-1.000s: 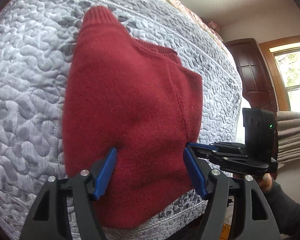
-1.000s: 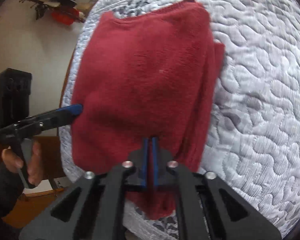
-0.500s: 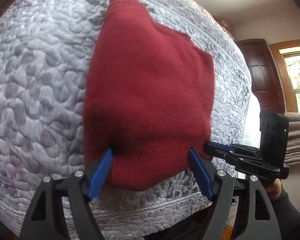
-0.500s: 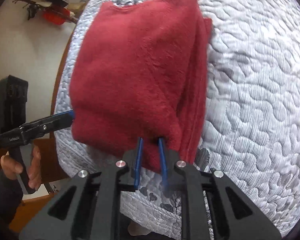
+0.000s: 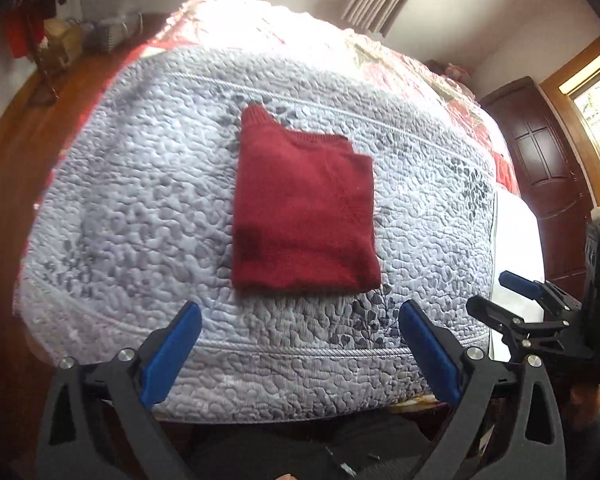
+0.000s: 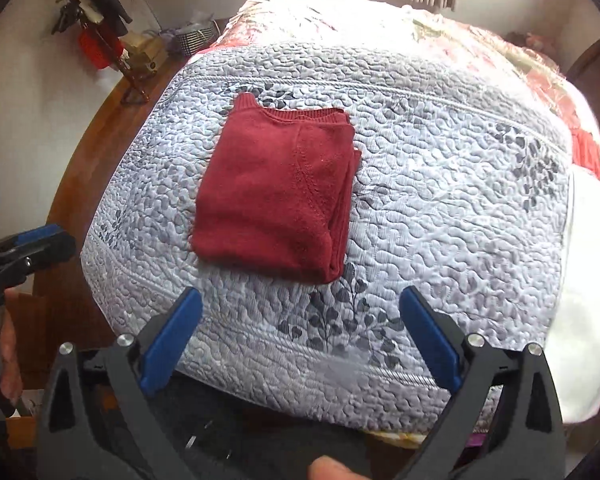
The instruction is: Fold small clothes
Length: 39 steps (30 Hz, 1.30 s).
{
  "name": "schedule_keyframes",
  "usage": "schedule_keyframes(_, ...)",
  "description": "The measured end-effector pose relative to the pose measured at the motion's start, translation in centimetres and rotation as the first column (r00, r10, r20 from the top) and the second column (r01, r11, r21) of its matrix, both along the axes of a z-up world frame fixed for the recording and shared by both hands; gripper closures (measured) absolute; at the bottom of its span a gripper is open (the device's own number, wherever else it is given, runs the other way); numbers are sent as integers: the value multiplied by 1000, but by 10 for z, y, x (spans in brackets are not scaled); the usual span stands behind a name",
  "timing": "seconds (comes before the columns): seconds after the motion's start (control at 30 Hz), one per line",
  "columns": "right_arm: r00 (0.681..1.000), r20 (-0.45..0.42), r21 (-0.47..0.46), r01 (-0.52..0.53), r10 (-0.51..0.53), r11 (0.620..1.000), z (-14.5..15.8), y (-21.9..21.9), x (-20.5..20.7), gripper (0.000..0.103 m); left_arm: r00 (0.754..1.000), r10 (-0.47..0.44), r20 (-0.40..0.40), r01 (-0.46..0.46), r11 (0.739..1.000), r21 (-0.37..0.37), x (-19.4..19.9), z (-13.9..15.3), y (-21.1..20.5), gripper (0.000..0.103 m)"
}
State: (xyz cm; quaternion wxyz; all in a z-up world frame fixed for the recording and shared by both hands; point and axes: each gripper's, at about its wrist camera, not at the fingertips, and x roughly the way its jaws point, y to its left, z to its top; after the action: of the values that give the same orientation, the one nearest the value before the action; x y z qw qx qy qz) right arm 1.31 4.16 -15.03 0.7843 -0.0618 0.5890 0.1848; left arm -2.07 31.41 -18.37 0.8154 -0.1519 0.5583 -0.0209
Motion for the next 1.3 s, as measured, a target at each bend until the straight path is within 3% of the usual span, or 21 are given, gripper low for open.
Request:
schedule_keyframes(0.17,998,69,-11,1,-1,1000,66,9,-36,3,998,22,59,-25,998,61,-42,76,-10,4)
schedule_keyframes(0.27,995,100,2,25,-26,1000,91,7,-45,3,997,0,73,-9,992,125,-59,93,-22,4)
schedule_keyframes(0.33,990,138,-17,43,-40,999,103,7,-48,3,995,-26,97,14,993,117,-68,101,-28,4)
schedule_keyframes(0.7,972,214,-32,106,-97,994,138,0,-65,3,982,-92,164,75,991,109,-78,124,-43,4)
schedule_keyframes(1.3,966,234,-39,124,-112,991,142,2,-82,3,981,-123,153,105,988,117,-82,122,-44,4)
